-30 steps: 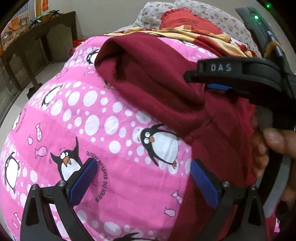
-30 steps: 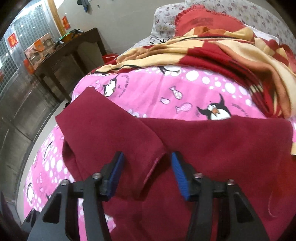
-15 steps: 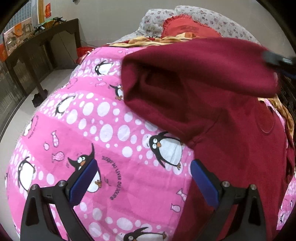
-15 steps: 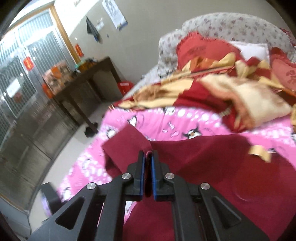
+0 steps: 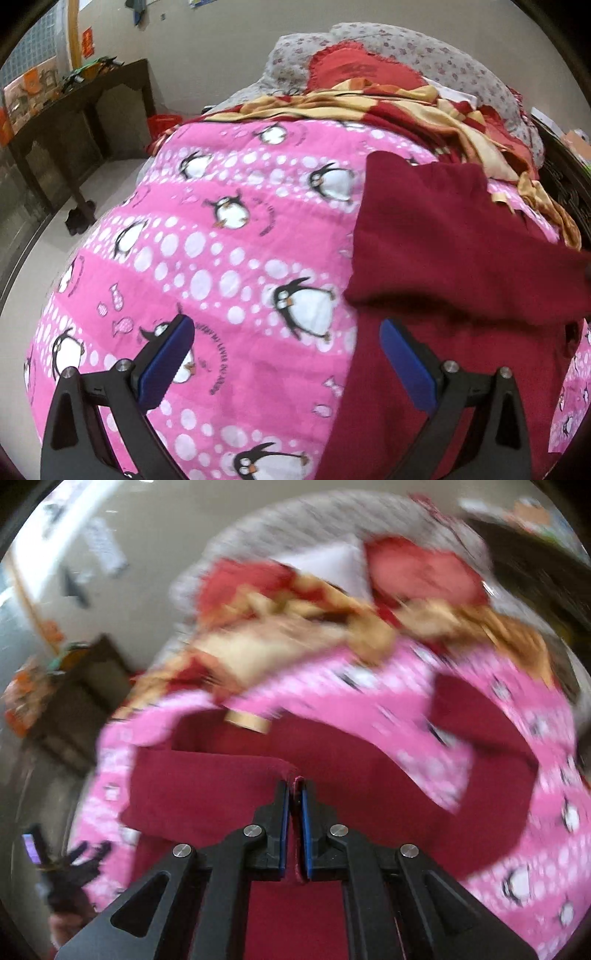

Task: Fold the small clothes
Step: 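Fold the held sleeve across the sweater body with the right tool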

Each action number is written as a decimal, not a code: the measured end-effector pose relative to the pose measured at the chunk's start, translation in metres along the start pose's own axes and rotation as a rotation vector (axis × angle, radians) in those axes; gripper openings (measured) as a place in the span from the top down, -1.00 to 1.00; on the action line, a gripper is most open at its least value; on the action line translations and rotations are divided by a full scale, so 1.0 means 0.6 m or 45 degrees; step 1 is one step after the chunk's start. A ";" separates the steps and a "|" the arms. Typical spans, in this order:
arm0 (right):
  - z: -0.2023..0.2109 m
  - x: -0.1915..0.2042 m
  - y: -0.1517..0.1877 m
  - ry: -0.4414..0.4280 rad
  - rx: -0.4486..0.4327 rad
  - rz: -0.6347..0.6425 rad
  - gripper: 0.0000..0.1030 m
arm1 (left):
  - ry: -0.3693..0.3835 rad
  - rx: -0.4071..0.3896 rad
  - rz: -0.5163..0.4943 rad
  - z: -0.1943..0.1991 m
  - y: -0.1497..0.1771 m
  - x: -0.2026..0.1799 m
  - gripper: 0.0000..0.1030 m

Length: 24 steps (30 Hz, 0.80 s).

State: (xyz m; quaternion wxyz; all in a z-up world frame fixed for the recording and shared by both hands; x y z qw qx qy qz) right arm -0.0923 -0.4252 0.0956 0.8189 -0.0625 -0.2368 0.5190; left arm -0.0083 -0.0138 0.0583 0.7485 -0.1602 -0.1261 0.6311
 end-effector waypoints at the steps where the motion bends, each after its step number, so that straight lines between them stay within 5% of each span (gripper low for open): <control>1: -0.009 -0.013 0.009 -0.018 0.025 -0.027 0.65 | -0.005 -0.009 -0.010 0.003 -0.003 -0.006 -0.99; 12: -0.038 -0.047 0.013 0.061 0.046 -0.032 0.65 | -0.010 -0.024 -0.100 -0.032 -0.061 -0.088 -0.99; 20: -0.091 -0.060 -0.009 0.134 0.091 -0.029 0.65 | -0.108 0.031 -0.068 -0.102 -0.118 -0.091 -0.99; 24: -0.109 -0.082 -0.018 0.123 0.112 -0.080 0.45 | -0.106 0.088 -0.036 -0.136 -0.128 -0.079 -0.99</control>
Point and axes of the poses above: each gripper's, at about its wrist camera, not at the fingertips, and z roughly against the way its jaws point, x to its left, y to its underside, the point moved 1 cm from there along -z, roughly the way its jaws point, and after that the axes turned 13 degrees about x, right-handed, at the moved point
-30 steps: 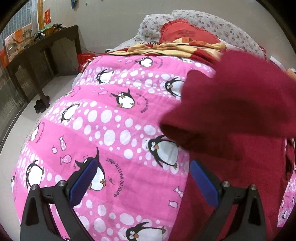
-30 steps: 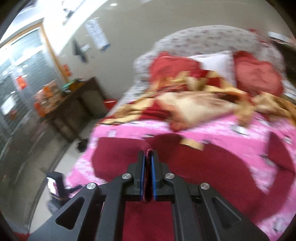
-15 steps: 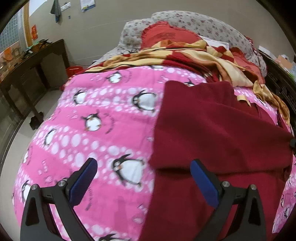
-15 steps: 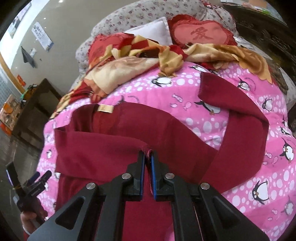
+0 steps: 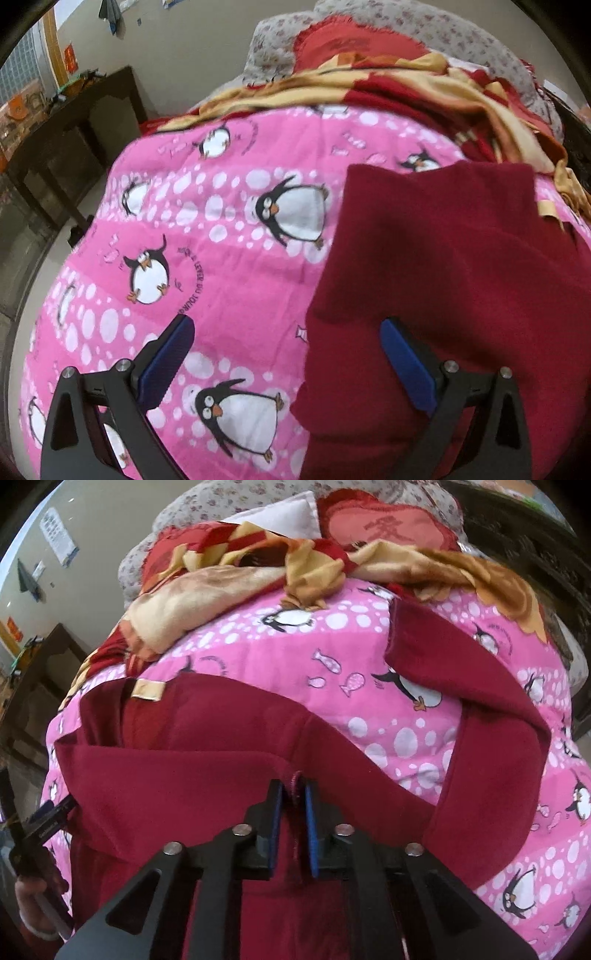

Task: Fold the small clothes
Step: 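Fold the held sleeve across the sweater body with the right tool, then open the right tool and release the folded sleeve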

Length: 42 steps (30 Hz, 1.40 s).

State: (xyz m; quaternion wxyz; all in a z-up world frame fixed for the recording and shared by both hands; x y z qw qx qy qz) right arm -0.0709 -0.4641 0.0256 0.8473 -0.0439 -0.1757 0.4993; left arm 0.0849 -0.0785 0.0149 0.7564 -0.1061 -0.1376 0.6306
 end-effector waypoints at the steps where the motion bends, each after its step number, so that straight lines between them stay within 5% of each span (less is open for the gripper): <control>1: 0.001 -0.001 0.000 -0.002 -0.001 -0.006 0.36 | 0.010 0.007 0.008 -0.004 0.000 0.003 -1.00; 10: 0.057 0.023 0.031 0.014 -0.079 0.054 0.29 | -0.003 -0.014 -0.007 0.011 0.007 0.015 -0.99; 17: 0.076 0.136 0.036 -0.114 -0.125 0.295 0.24 | 0.051 -0.034 0.024 0.035 0.027 0.037 -0.99; 27: -0.022 0.419 -0.010 -0.186 -0.109 0.813 0.20 | 0.118 -0.025 0.057 0.046 0.077 0.073 -0.99; 36: -0.124 0.529 -0.034 -0.131 0.027 1.066 0.11 | 0.151 0.025 0.053 0.027 0.100 0.084 -0.99; 37: -0.131 0.535 -0.033 -0.131 0.043 1.088 0.24 | 0.144 0.027 0.050 0.026 0.102 0.087 -0.99; 38: -0.132 0.540 -0.031 -0.123 0.037 1.099 0.60 | 0.141 0.023 0.053 0.027 0.104 0.091 -0.99; 42: -0.123 0.567 -0.033 -0.234 0.026 1.084 0.63 | 0.131 -0.011 0.095 0.037 0.101 0.112 -0.99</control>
Point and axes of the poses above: each gripper's, at about its wrist camera, not at the fingertips, and z roughly against the way its jaws point, x to its left, y to its underside, the point moved 1 cm from there along -z, roughly the way its jaws point, and after that the axes turned 13 degrees about x, right-handed, at the moved point
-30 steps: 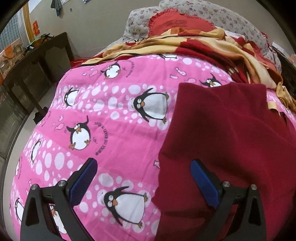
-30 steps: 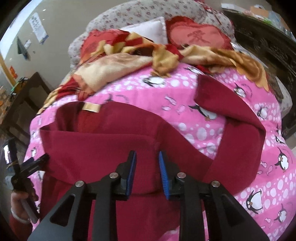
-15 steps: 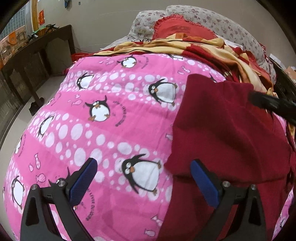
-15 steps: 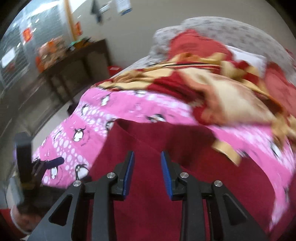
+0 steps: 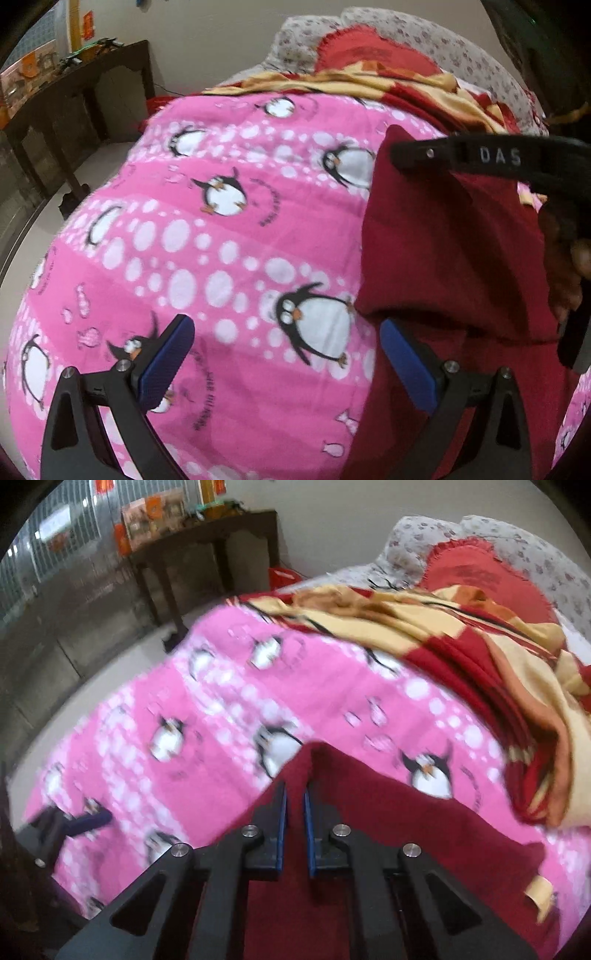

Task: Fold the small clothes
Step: 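Open the right tool and release the folded sleeve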

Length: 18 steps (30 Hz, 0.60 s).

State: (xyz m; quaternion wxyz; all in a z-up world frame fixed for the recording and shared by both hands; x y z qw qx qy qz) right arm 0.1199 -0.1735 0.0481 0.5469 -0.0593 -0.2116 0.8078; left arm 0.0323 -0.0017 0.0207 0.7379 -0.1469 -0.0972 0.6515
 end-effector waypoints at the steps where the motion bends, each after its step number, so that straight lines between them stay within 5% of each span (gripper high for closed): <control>1: 0.001 0.002 -0.006 -0.029 -0.018 -0.009 0.63 | 0.000 -0.008 0.011 0.004 -0.002 0.005 -0.99; 6: -0.038 0.007 -0.028 -0.035 -0.019 -0.064 0.62 | -0.012 -0.027 0.032 0.018 -0.013 0.016 -0.99; 10: -0.017 -0.009 -0.007 -0.099 -0.017 -0.175 0.37 | 0.001 -0.070 0.039 0.037 -0.023 0.017 -0.99; 15: 0.088 -0.051 0.092 -0.035 -0.164 -0.318 0.22 | 0.047 -0.108 0.030 0.046 -0.047 -0.007 -0.99; 18: 0.134 -0.097 0.183 0.113 -0.190 -0.433 0.22 | 0.054 -0.088 -0.016 0.030 -0.060 -0.038 -0.99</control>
Point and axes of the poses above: each gripper's, at about its wrist camera, not at the fingertips, and z roughly against the way its jaws point, x to its left, y to its underside, the point moved 1 cm from there along -z, roughly the way its jaws point, and after that the axes turned 13 degrees about x, right-handed, at the moved point
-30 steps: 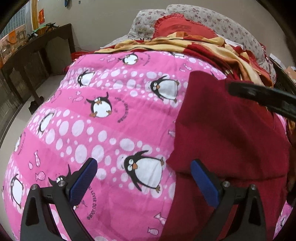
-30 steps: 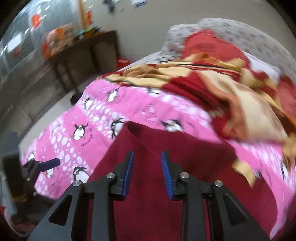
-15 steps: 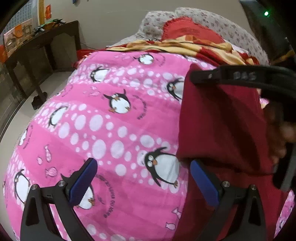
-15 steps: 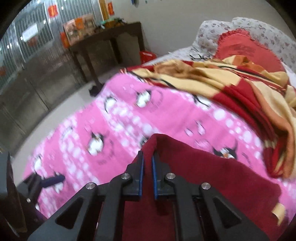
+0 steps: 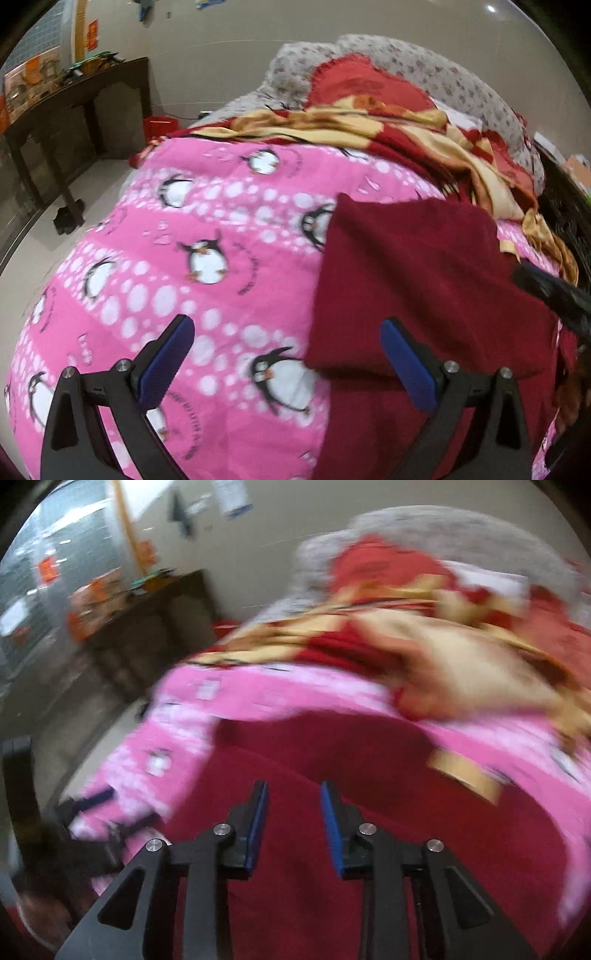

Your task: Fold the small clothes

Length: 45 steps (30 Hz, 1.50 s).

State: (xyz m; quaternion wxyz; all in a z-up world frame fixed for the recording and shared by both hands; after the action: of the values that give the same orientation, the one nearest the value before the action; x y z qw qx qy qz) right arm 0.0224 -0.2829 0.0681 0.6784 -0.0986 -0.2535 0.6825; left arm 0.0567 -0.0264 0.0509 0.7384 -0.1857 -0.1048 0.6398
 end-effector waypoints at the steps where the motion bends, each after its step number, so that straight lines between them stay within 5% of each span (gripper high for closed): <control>1: 0.013 -0.029 0.023 0.075 -0.002 -0.039 0.22 | 0.002 0.009 -0.012 -0.007 -0.001 -0.007 -0.99; 8: 0.039 -0.177 0.126 0.350 0.088 -0.242 0.33 | -0.060 0.149 -0.046 -0.095 0.004 -0.036 -1.00; 16: 0.109 -0.210 0.170 0.297 0.003 -0.384 0.33 | -0.097 0.099 -0.053 -0.055 0.007 -0.047 -0.99; 22: 0.036 -0.191 0.188 0.271 0.155 -0.347 0.33 | -0.064 0.090 -0.083 -0.021 0.024 -0.075 -0.99; 27: 0.076 -0.188 0.203 0.222 0.095 -0.385 0.30 | -0.043 0.040 -0.145 0.020 0.047 -0.106 -0.99; 38: 0.181 -0.362 0.248 0.498 -0.017 -0.587 0.16 | 0.001 0.090 -0.242 0.007 0.074 -0.177 -0.99; 45: 0.172 -0.435 0.203 0.103 -0.178 -0.868 -0.11 | -0.031 0.108 -0.284 -0.005 0.074 -0.192 -0.99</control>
State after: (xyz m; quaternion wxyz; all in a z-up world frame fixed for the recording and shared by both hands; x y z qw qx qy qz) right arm -0.1177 -0.5536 0.0428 0.8685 -0.0813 -0.2909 0.3931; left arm -0.0008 -0.1351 0.0392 0.8108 -0.1337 -0.1068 0.5598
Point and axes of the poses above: each gripper's, at about its wrist camera, not at the fingertips, and z roughly against the way its jaws point, x to its left, y to its underside, the point moved 1 cm from there along -z, roughly the way its jaws point, and after that the axes turned 13 degrees about x, right-handed, at the moved point
